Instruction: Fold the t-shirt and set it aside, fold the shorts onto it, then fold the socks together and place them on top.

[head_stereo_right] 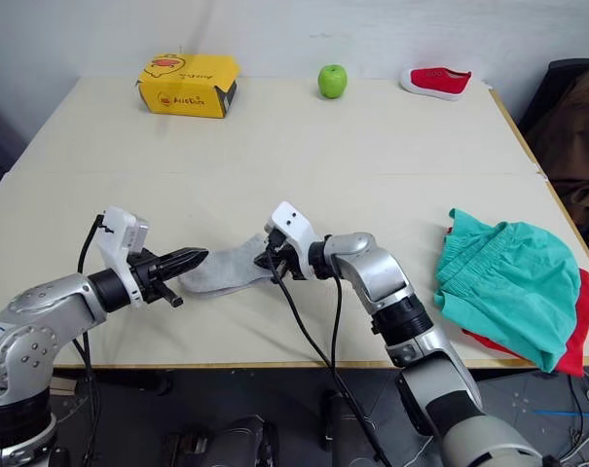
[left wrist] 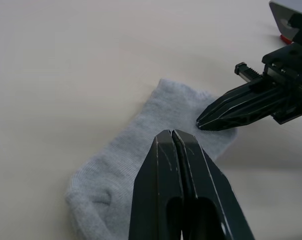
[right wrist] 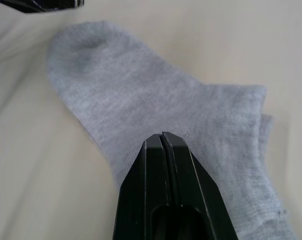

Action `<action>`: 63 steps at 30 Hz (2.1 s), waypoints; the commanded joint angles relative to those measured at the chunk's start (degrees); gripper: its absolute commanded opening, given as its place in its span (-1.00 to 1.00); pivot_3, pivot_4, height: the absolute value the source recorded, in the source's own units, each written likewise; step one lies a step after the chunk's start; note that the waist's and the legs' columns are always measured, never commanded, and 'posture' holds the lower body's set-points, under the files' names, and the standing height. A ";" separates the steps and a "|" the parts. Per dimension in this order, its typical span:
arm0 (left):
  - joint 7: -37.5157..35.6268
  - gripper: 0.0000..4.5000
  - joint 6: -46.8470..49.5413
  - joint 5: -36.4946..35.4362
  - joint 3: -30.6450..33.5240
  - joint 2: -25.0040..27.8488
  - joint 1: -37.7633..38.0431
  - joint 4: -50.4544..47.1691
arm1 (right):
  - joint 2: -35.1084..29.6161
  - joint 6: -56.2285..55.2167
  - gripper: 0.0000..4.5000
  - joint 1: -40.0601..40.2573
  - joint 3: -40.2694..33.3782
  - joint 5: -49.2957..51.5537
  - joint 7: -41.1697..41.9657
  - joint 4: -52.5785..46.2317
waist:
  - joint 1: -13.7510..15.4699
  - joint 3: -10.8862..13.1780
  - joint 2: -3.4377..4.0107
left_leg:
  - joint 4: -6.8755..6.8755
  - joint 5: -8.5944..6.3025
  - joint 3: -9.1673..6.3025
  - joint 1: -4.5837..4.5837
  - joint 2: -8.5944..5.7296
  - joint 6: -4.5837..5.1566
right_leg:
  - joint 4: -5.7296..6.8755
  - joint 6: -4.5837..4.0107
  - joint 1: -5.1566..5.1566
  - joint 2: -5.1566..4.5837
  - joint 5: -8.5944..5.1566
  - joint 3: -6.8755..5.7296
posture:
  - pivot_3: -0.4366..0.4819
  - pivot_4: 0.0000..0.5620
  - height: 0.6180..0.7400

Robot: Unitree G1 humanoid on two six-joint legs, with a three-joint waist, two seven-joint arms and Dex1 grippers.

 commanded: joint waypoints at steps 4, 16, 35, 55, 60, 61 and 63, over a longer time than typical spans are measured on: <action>1.22 -0.99 -6.64 6.10 -7.27 -0.42 1.45 3.74 | -0.49 -3.51 -1.00 1.16 0.49 -1.73 -0.75 0.81 | 0.18 0.00 0.00 | 0.01 0.01 0.00 0.01 0.00 0.02 | 0.00 0.00 0.04 -0.02 0.00 0.00 | -0.05 -0.47 1.00; 5.62 -0.99 -10.35 13.85 -7.14 -0.13 5.71 12.64 | -2.03 -5.44 -1.00 1.88 -1.18 -3.46 -3.91 3.55 | -0.03 0.00 0.00 | -0.10 0.00 0.05 0.40 0.00 0.04 | 0.03 -0.03 0.27 -0.02 -0.02 0.06 | -0.05 -0.47 1.00; 6.07 -0.99 -0.88 1.63 -3.65 -2.09 2.04 1.43 | 0.10 -4.71 -1.00 0.62 -2.07 -2.14 -4.20 3.04 | 0.06 0.01 0.01 | -0.90 0.00 0.04 1.40 0.03 -0.10 | -0.25 -0.22 1.10 0.02 -0.14 0.03 | -0.05 -0.47 1.00; 8.08 -0.06 6.49 -13.19 21.10 -6.63 18.90 -2.18 | 0.51 -4.88 -1.00 0.80 -1.41 -2.52 -3.08 3.15 | -0.04 0.02 0.04 | -0.98 -0.02 0.04 1.45 0.10 -0.18 | -0.35 -0.34 1.03 0.04 -0.22 0.05 | -0.05 -0.47 1.00; 14.90 0.67 11.42 -20.78 23.68 -12.00 17.55 -1.38 | 0.89 -4.75 -1.00 0.91 -1.34 -2.56 -3.24 2.93 | 0.42 0.02 0.03 | -0.96 -0.03 -0.01 1.46 0.06 -0.14 | -0.41 -0.33 1.10 0.00 -0.22 0.02 | -0.05 -0.47 1.00; 16.50 0.81 11.71 -21.87 23.60 -13.23 16.61 -0.65 | 0.93 -4.67 -1.00 0.95 -1.30 -2.58 -3.23 2.83 | 0.41 0.02 0.02 | -0.95 -0.03 -0.01 1.46 0.06 -0.14 | -0.41 -0.33 1.10 0.00 -0.22 0.02 | -0.05 -0.47 1.00; 20.24 0.99 11.85 -23.91 23.82 -16.21 14.18 1.50 | 0.94 -4.53 -1.00 0.99 -1.20 -2.61 -3.23 2.63 | 0.48 0.02 0.02 | -0.96 -0.03 -0.02 1.46 0.06 -0.14 | -0.40 -0.33 1.10 0.00 -0.22 0.00 | -0.05 -0.47 1.00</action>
